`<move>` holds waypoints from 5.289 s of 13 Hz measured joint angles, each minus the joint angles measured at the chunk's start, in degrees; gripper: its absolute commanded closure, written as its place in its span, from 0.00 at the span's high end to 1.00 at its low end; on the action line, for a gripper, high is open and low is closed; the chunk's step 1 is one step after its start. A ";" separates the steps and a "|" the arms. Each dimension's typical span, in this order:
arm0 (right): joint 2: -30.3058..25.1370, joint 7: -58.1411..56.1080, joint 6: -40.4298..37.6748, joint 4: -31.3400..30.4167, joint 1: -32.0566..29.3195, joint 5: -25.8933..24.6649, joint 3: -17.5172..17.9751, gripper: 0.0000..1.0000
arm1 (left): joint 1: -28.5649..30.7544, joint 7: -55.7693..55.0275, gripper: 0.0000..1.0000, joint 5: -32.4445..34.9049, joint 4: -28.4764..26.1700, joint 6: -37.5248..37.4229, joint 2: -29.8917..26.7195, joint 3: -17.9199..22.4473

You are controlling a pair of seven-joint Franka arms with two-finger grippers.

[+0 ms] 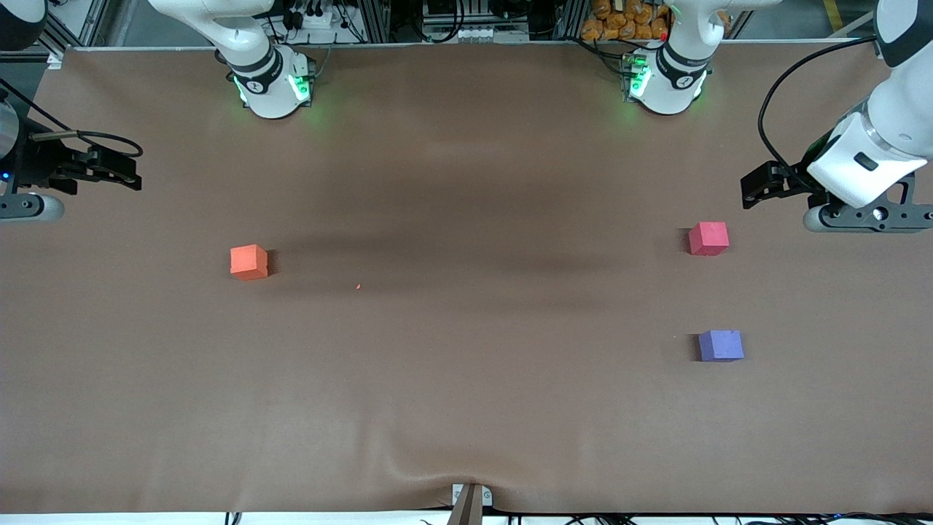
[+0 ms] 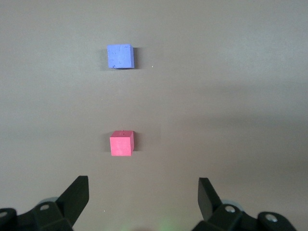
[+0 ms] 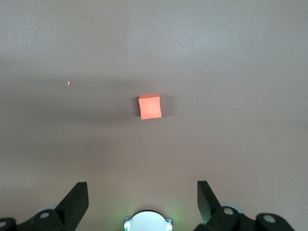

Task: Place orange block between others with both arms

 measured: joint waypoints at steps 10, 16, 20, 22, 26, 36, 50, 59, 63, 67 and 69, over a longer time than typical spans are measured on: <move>0.00 0.00 0.00 0.00 0.10 0.00 0.06 1.00 | -0.22 0.22 1.00 3.57 -0.01 0.00 0.29 -0.22; 0.02 0.00 -0.09 0.00 0.49 0.00 0.08 1.00 | -0.13 0.22 1.00 3.57 -0.01 0.00 0.29 -0.19; 1.45 0.00 -0.06 -0.07 0.82 0.00 0.04 1.00 | -0.13 0.22 1.00 3.57 -0.01 0.00 0.34 -0.19; 3.27 0.00 0.02 -0.12 0.83 -0.01 0.04 1.00 | -0.14 0.22 1.00 3.57 -0.01 0.00 0.36 -0.19; 10.62 0.00 0.82 -0.29 0.85 -0.06 0.04 1.00 | -0.10 0.23 1.00 3.57 0.05 0.00 0.36 -0.09; 28.72 -0.95 18.87 -4.12 0.63 -0.14 -0.48 1.00 | 0.13 0.28 1.00 3.57 0.04 0.02 0.44 0.27; 31.61 -2.55 21.98 -13.11 0.64 -0.14 -0.46 1.00 | 0.56 0.28 1.00 3.57 -0.21 0.02 0.64 0.36; 32.56 -2.67 21.93 -13.89 0.80 -0.14 -0.43 0.62 | 0.60 0.28 1.00 3.57 -0.28 0.02 1.20 0.37; 32.53 -2.70 21.97 -13.66 0.93 -0.14 -0.43 0.50 | 0.67 0.28 1.00 3.57 -0.28 0.02 1.20 0.38; 32.05 -2.64 22.66 -8.98 3.91 -0.01 -0.07 0.47 | 0.89 0.28 1.00 3.57 -0.34 0.02 1.28 0.39; 31.55 -1.63 22.93 -6.94 6.82 1.79 0.09 0.47 | 0.92 0.28 1.00 3.57 -0.41 0.01 1.34 0.39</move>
